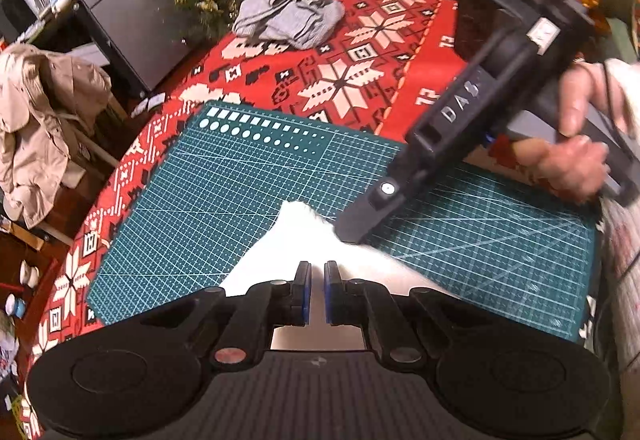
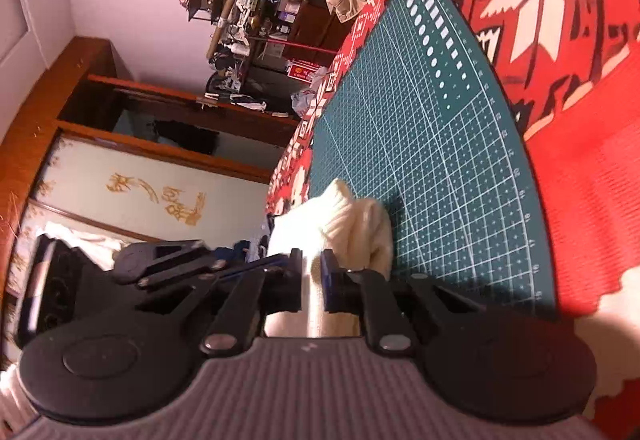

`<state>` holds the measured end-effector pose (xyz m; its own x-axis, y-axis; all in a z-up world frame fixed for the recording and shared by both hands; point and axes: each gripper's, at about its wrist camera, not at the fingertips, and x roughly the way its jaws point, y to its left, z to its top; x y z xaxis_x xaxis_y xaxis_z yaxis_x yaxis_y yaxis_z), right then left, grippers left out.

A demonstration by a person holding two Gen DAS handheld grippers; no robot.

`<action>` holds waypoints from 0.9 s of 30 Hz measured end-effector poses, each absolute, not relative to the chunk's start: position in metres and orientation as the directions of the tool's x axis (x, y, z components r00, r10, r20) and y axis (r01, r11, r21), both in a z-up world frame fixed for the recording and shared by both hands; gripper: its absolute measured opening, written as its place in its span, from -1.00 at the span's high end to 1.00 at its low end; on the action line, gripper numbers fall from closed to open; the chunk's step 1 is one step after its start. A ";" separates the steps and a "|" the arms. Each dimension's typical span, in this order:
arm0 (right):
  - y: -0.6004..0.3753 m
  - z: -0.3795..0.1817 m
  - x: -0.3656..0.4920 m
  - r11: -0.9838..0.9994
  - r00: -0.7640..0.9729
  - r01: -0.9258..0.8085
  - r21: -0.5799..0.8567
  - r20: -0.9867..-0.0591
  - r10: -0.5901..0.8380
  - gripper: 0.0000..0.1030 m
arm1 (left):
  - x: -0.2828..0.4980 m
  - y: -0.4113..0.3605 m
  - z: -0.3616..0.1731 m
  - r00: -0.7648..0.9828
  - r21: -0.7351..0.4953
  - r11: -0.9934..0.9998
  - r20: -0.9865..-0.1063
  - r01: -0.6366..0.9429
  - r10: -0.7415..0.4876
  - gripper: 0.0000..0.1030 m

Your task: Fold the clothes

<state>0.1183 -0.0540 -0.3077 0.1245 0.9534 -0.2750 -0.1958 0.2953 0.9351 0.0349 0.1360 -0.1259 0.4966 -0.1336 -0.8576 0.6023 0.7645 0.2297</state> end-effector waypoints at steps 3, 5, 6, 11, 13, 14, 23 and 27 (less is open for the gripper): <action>-0.060 -0.314 0.123 0.309 0.153 -0.163 0.937 -0.285 0.946 1.00 | 0.042 0.135 -0.127 0.490 0.220 0.765 -0.860 0.605 -0.140 0.87; -0.065 -0.320 0.128 0.316 0.175 -0.130 0.940 -0.292 0.940 0.96 | 0.045 0.136 -0.127 0.489 0.214 0.771 -0.861 0.600 -0.141 0.87; -0.069 -0.322 0.130 0.325 0.184 -0.107 0.939 -0.303 0.935 0.88 | 0.048 0.137 -0.128 0.490 0.210 0.777 -0.861 0.593 -0.141 0.87; -0.063 -0.331 0.138 0.381 0.167 -0.054 0.923 -0.368 0.915 0.86 | 0.057 0.139 -0.129 0.489 0.195 0.797 -0.861 0.571 -0.139 0.87; -0.054 -0.333 0.140 0.383 0.154 -0.055 0.922 -0.371 0.916 0.85 | 0.059 0.139 -0.129 0.486 0.191 0.800 -0.863 0.569 -0.139 0.87; -0.050 -0.333 0.139 0.388 0.152 -0.063 0.919 -0.376 0.914 0.85 | 0.059 0.139 -0.130 0.486 0.192 0.799 -0.863 0.569 -0.139 0.85; -0.028 -0.325 0.131 0.427 0.098 -0.117 0.897 -0.417 0.904 0.84 | 0.061 0.142 -0.132 0.488 0.185 0.806 -0.861 0.562 -0.143 0.81; -0.028 -0.311 0.115 0.475 0.083 -0.221 0.852 -0.469 0.880 0.82 | 0.061 0.144 -0.132 0.490 0.179 0.811 -0.859 0.557 -0.148 0.81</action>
